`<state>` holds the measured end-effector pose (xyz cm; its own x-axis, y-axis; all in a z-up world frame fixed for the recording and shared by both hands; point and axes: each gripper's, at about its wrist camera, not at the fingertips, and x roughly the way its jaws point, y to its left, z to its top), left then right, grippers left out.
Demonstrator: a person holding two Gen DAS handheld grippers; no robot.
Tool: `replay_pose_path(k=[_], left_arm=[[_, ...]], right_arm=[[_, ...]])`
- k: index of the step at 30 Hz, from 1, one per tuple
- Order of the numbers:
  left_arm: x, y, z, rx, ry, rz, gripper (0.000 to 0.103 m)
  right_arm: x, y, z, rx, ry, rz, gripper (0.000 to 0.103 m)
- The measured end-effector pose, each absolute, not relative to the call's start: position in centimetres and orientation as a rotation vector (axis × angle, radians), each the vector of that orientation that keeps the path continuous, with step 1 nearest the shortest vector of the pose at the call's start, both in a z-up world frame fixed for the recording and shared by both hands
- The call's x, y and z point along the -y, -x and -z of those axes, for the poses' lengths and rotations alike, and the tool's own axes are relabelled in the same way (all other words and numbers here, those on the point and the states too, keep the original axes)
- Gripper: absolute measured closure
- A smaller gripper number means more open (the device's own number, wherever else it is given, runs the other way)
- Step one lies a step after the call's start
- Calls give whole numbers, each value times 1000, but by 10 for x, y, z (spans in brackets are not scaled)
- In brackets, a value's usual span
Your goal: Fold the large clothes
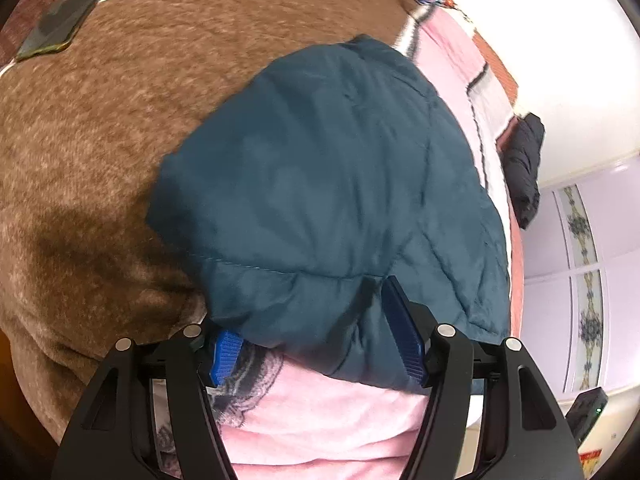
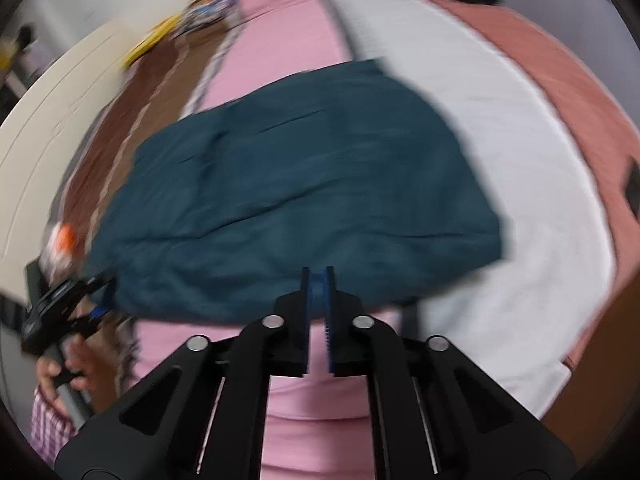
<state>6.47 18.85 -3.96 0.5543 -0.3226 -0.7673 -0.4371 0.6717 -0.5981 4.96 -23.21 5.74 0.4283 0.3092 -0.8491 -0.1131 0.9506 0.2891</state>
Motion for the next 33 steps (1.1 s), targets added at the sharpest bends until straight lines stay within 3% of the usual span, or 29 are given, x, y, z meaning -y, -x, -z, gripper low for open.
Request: replay_pose_path(k=[8, 10, 13, 15, 25, 33], left_arm=[[-181, -81, 39, -979, 872, -114, 41], [-178, -83, 37, -967, 851, -119, 60], [-175, -87, 30, -957, 799, -117, 76], [-174, -88, 26, -949, 774, -109, 80], [-148, -76, -15, -841, 583, -48, 85], [-108, -72, -55, -734, 370, -36, 86]], right_arm=[[144, -81, -33, -1136, -60, -468, 102], [136, -82, -23, -1157, -52, -497, 102], [126, -87, -6, -1205, -82, -533, 102], [124, -90, 2, -1222, -68, -533, 102], [116, -108, 47, -1290, -71, -510, 102], [137, -105, 22, -1258, -163, -559, 102]])
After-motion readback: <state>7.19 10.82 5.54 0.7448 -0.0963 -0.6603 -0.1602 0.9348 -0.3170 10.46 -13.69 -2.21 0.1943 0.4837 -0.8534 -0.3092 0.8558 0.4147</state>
